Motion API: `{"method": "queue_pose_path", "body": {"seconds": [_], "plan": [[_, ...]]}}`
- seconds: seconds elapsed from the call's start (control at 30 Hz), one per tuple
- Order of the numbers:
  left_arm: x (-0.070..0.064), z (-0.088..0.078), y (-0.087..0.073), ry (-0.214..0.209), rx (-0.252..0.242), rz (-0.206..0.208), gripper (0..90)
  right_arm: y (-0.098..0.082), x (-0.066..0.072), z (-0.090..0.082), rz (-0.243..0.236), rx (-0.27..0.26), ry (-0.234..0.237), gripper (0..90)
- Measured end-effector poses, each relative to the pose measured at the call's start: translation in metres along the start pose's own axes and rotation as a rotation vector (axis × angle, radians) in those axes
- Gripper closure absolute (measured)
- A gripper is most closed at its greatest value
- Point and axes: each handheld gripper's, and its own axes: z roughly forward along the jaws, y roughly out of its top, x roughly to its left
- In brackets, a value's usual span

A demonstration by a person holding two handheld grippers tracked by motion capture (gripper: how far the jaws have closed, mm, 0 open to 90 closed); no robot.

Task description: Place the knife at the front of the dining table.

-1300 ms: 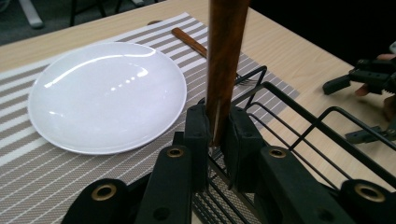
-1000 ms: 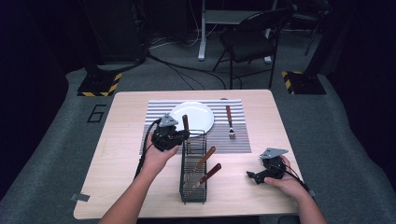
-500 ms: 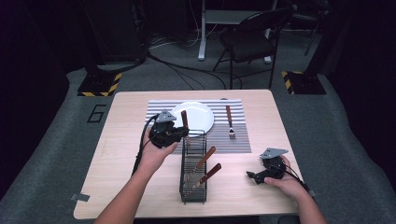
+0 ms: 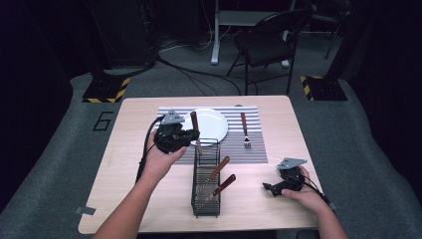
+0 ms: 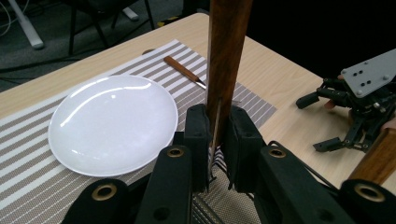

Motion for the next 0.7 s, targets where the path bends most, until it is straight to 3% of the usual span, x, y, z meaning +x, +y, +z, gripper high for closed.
{"method": "queue_pose_path", "body": {"seconds": [0.43,0.7], "plan": [[-0.005,-0.021,0.019,0.009,-0.024,0.034,80.4,0.0,0.0,0.0,0.001,0.0,0.0,0.0],[0.001,-0.032,0.025,0.032,-0.026,0.039,80.5,0.0,0.0,0.0,0.0,0.0,0.0,0.0]]}}
